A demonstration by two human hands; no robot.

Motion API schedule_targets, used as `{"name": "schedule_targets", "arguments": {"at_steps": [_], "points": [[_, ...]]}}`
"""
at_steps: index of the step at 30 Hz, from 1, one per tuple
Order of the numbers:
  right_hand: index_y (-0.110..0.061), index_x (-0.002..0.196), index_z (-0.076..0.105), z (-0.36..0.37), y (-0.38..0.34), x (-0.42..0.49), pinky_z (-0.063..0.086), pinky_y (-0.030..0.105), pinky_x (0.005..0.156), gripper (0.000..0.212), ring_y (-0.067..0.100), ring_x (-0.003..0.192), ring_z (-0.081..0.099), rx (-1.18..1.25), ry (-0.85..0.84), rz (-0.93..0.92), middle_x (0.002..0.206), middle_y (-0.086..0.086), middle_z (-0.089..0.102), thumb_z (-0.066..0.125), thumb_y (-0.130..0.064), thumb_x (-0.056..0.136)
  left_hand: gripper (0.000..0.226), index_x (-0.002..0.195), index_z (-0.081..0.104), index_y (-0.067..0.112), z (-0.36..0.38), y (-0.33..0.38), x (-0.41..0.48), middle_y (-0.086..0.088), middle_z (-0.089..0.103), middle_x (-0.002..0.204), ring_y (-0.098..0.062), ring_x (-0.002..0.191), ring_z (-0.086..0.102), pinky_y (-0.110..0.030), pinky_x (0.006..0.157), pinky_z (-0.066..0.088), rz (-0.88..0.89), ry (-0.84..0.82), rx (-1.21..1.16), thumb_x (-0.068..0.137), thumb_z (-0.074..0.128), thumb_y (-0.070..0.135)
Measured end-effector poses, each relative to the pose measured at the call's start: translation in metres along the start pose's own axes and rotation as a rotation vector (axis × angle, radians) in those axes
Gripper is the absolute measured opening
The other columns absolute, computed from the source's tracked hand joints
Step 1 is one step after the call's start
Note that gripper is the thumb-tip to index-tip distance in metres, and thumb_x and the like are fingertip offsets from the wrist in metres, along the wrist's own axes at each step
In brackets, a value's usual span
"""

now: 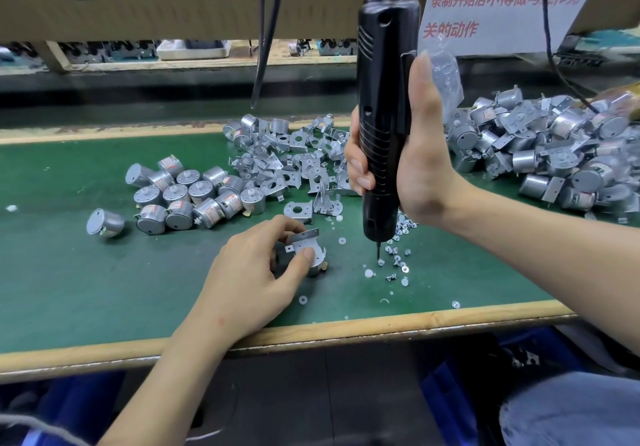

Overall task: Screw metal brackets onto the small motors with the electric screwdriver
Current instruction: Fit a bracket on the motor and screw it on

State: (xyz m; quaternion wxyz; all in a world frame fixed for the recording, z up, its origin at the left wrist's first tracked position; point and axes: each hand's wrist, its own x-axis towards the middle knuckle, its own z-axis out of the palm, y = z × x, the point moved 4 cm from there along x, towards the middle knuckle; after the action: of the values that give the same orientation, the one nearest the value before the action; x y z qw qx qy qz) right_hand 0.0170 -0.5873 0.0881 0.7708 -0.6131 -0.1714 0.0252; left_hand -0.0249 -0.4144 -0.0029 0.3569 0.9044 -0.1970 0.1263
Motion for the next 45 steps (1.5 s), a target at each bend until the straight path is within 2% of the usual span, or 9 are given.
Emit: {"name": "schedule_targets", "arguments": {"at_steps": [3,5,7,27,34,37,38,42,45], "points": [[-0.010,0.073,0.047,0.0018,-0.0009,0.0017,0.035,0.026,0.046,0.078,0.020,0.042,0.038,-0.014,-0.008,-0.022,0.055,0.008,0.042,0.039,-0.087,0.085,0.019,0.100,0.059,0.033,0.0001,-0.0002,0.0000,0.041,0.052,0.078,-0.006,0.069,0.055,-0.039,0.071,0.051,0.004,0.004,0.003,0.085,0.058,0.045],[-0.010,0.074,0.047,0.0038,-0.0009,0.0025,0.035,0.027,0.047,0.079,0.020,0.042,0.038,-0.022,-0.019,-0.036,0.054,0.007,0.043,0.046,-0.088,0.063,0.019,0.100,0.058,0.034,0.0001,-0.0003,-0.0001,0.041,0.052,0.079,-0.007,0.070,0.056,-0.040,0.071,0.051,0.002,0.004,0.003,0.085,0.057,0.046],[-0.011,0.074,0.048,0.0054,-0.0004,0.0037,0.035,0.027,0.047,0.080,0.020,0.043,0.038,-0.020,-0.029,-0.052,0.055,0.007,0.043,0.045,-0.088,0.054,0.019,0.100,0.058,0.034,-0.0003,-0.0003,-0.0003,0.041,0.051,0.078,-0.009,0.072,0.058,-0.040,0.073,0.052,0.004,0.004,0.002,0.085,0.057,0.046],[-0.010,0.075,0.048,0.0029,0.0019,0.0052,0.035,0.028,0.048,0.079,0.021,0.042,0.039,-0.027,-0.046,-0.058,0.055,0.008,0.045,0.044,-0.087,0.056,0.020,0.100,0.059,0.034,-0.0012,0.0010,-0.0002,0.039,0.052,0.080,-0.007,0.069,0.055,-0.039,0.070,0.051,-0.009,0.001,0.017,0.085,0.057,0.047],[-0.010,0.073,0.047,0.0061,0.0029,0.0025,0.034,0.028,0.047,0.079,0.021,0.041,0.038,-0.013,-0.028,-0.026,0.055,0.010,0.043,0.045,-0.087,0.057,0.043,0.106,0.057,0.036,-0.0026,0.0032,-0.0018,0.035,0.056,0.084,0.012,0.072,0.050,-0.020,0.061,0.036,0.010,-0.016,0.022,0.073,0.068,0.062],[-0.009,0.071,0.047,0.0046,0.0032,0.0021,0.034,0.028,0.046,0.078,0.021,0.041,0.038,-0.020,0.002,-0.018,0.055,0.011,0.042,0.045,-0.087,0.079,0.044,0.105,0.056,0.038,-0.0032,0.0030,-0.0017,0.034,0.058,0.088,0.008,0.073,0.053,-0.015,0.061,0.037,0.008,-0.020,0.031,0.069,0.073,0.056],[-0.010,0.071,0.047,0.0042,0.0034,0.0021,0.034,0.028,0.046,0.075,0.021,0.041,0.038,-0.019,0.009,-0.017,0.055,0.010,0.043,0.042,-0.084,0.080,0.043,0.104,0.056,0.037,-0.0033,0.0032,-0.0015,0.036,0.057,0.089,0.004,0.073,0.055,-0.012,0.060,0.036,0.009,-0.019,0.033,0.070,0.075,0.052],[-0.008,0.073,0.047,0.0039,0.0028,0.0006,0.034,0.028,0.047,0.079,0.021,0.041,0.038,-0.025,0.012,-0.015,0.055,0.010,0.043,0.047,-0.088,0.075,0.040,0.104,0.060,0.033,-0.0026,0.0026,-0.0011,0.042,0.054,0.087,-0.006,0.071,0.057,-0.010,0.062,0.039,0.008,-0.021,0.029,0.072,0.084,0.041],[-0.008,0.074,0.045,0.0072,0.0011,-0.0008,0.034,0.029,0.048,0.080,0.021,0.043,0.038,-0.054,-0.003,-0.031,0.057,0.011,0.042,0.044,-0.087,0.060,0.042,0.104,0.061,0.036,-0.0014,-0.0004,-0.0010,0.031,0.060,0.086,-0.009,0.071,0.057,-0.014,0.062,0.041,-0.007,-0.023,0.002,0.071,0.085,0.041]]}}
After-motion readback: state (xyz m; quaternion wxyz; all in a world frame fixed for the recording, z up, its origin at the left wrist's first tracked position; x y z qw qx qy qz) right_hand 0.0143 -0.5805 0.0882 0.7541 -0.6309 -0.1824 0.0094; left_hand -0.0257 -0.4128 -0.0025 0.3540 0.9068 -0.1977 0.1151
